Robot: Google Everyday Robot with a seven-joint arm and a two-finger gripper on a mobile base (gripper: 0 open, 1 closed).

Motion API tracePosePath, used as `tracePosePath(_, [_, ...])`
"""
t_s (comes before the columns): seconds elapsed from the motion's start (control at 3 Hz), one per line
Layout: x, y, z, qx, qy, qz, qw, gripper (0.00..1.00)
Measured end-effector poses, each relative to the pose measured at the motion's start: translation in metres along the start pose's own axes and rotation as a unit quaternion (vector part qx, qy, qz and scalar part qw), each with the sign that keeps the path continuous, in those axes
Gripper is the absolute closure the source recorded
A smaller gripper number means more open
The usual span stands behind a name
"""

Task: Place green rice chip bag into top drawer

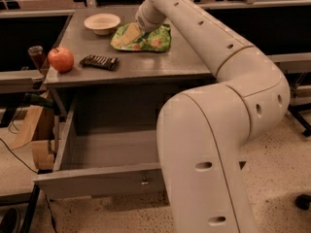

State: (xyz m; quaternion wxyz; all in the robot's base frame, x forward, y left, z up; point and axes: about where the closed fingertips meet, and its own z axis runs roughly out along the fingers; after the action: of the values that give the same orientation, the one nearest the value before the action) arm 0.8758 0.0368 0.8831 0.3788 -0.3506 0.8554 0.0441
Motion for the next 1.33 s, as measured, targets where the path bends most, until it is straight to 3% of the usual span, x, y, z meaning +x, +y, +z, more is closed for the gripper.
tracePosePath(0.67, [0.005, -0.003, 0.022, -0.013, 0.018, 0.003, 0.9998, 0.0])
tracePosePath(1.33, [0.023, -0.001, 0.041, -0.028, 0.056, 0.013, 0.9979, 0.0])
